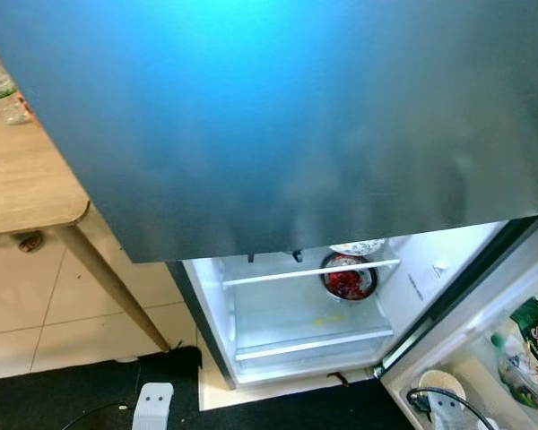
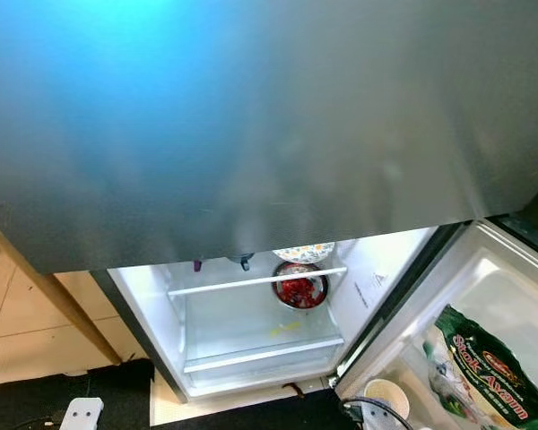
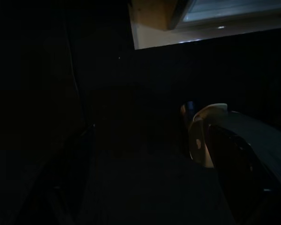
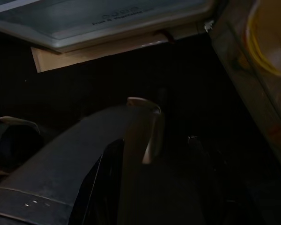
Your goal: Restocking fridge
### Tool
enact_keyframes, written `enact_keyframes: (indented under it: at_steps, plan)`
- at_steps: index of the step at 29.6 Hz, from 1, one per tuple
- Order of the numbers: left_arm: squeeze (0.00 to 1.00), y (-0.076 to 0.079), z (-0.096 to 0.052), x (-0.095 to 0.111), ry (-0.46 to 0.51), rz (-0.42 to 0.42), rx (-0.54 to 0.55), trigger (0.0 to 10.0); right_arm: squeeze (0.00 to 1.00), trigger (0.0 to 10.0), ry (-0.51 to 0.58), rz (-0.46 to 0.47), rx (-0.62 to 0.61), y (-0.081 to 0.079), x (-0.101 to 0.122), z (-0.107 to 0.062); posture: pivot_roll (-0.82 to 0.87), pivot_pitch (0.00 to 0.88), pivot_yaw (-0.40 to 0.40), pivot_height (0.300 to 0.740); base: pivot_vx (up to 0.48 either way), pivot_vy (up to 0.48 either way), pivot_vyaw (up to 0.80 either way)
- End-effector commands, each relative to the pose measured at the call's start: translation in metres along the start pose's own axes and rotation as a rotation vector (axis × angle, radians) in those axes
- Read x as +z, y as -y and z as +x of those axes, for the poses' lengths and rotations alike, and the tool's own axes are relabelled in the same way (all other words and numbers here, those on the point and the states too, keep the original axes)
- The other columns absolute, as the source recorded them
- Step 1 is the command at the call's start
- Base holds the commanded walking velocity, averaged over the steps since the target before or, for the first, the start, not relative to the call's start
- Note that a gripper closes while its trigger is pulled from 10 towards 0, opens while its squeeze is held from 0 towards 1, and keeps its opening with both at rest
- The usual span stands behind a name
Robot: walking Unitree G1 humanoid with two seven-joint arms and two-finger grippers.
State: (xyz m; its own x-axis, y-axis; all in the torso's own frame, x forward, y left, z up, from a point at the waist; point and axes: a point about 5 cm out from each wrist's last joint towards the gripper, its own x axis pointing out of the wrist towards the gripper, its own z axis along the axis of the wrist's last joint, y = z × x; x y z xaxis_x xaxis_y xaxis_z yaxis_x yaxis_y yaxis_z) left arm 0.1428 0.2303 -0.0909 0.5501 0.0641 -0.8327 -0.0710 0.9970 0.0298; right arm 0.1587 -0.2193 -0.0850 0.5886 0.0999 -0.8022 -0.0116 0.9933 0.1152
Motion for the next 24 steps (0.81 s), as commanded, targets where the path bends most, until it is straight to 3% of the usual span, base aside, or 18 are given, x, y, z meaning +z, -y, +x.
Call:
enact_keyframes:
  at_steps: [1, 6, 13, 17, 24]
  plan:
    - [0.00, -0.007, -0.004, -0.014, -0.044, -0.019, 0.033, 10.0, 0.00, 10.0, -0.050, -0.022, -0.023, 0.002, -0.009, -0.002, -0.07, 0.148, 0.008, 0.740, 0.000, 0.000, 0.00]
    - [0.00, -0.007, -0.005, -0.017, -0.060, -0.001, 0.022, 10.0, 0.00, 10.0, -0.052, 0.008, -0.054, 0.007, -0.012, -0.004, -0.06, 0.141, 0.017, 0.740, 0.000, 0.000, 0.00]
    - [0.00, -0.012, -0.003, -0.005, -0.030, 0.037, 0.021, 10.0, 0.00, 10.0, -0.088, 0.032, -0.144, 0.016, -0.023, -0.009, -0.06, 0.156, -0.013, 0.740, 0.000, 0.000, 0.00]
    - [0.00, -0.015, -0.005, -0.011, -0.044, 0.018, 0.031, 10.0, 0.00, 10.0, -0.107, -0.003, -0.145, 0.016, -0.026, -0.010, -0.07, 0.136, -0.011, 0.740, 0.000, 0.000, 0.00]
    - [0.00, -0.006, -0.006, -0.023, -0.085, 0.017, 0.016, 10.0, 0.00, 10.0, -0.098, -0.023, -0.170, 0.023, -0.019, -0.010, -0.08, 0.122, -0.016, 0.740, -0.035, 0.000, 0.00]
